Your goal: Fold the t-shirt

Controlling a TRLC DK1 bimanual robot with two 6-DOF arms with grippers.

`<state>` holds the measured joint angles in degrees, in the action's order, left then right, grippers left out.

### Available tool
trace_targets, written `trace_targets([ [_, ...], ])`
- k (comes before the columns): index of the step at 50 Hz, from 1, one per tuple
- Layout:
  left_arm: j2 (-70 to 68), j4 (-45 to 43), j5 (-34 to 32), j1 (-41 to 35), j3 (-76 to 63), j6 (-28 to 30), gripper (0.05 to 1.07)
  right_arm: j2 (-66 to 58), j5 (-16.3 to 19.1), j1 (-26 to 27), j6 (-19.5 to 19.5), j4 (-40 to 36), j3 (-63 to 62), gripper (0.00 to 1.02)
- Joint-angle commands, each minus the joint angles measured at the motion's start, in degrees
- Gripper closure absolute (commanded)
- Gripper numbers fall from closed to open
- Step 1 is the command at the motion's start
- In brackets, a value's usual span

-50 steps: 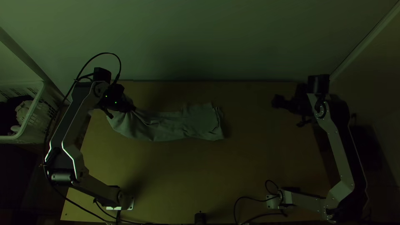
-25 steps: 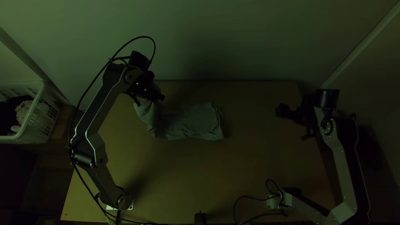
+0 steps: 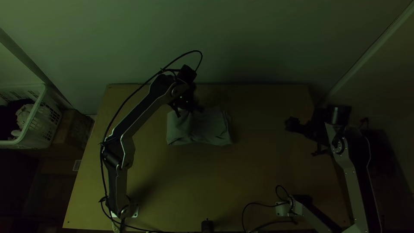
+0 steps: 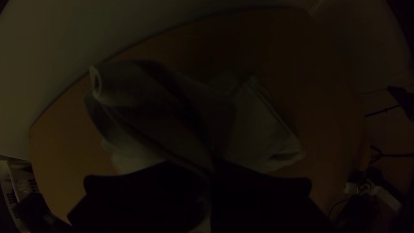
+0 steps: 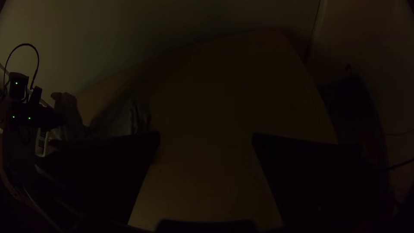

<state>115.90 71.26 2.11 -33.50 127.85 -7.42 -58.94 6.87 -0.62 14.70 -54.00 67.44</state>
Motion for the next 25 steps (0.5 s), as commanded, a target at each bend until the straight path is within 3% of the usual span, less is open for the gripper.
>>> trace_targets([
  [1, 2.2, -2.1, 0.4, -1.9, 2.4, -3.7, 1.05, 1.8, -0.1, 0.2, 1.3, 0.4, -2.0, 0.04],
  [16, 8.5, -8.2, 0.4, -6.4, 4.7, -7.7, 1.02, 4.8, -0.2, -0.1, 2.2, 0.4, -4.9, 0.04],
  [19, 9.4, -8.9, 0.4, -7.7, 4.8, -7.6, 0.78, 5.4, -0.2, -0.2, 2.3, 0.4, -5.5, 0.04],
  [23, 10.3, -10.8, -0.2, -9.2, 4.9, -7.9, 0.10, 6.3, -0.2, -0.3, 2.3, 0.4, -6.5, 0.04],
  [25, 10.5, -12.6, -0.4, -10.0, 5.1, -10.0, 0.09, 6.6, -0.1, -0.4, 2.4, 0.4, -7.1, 0.04],
])
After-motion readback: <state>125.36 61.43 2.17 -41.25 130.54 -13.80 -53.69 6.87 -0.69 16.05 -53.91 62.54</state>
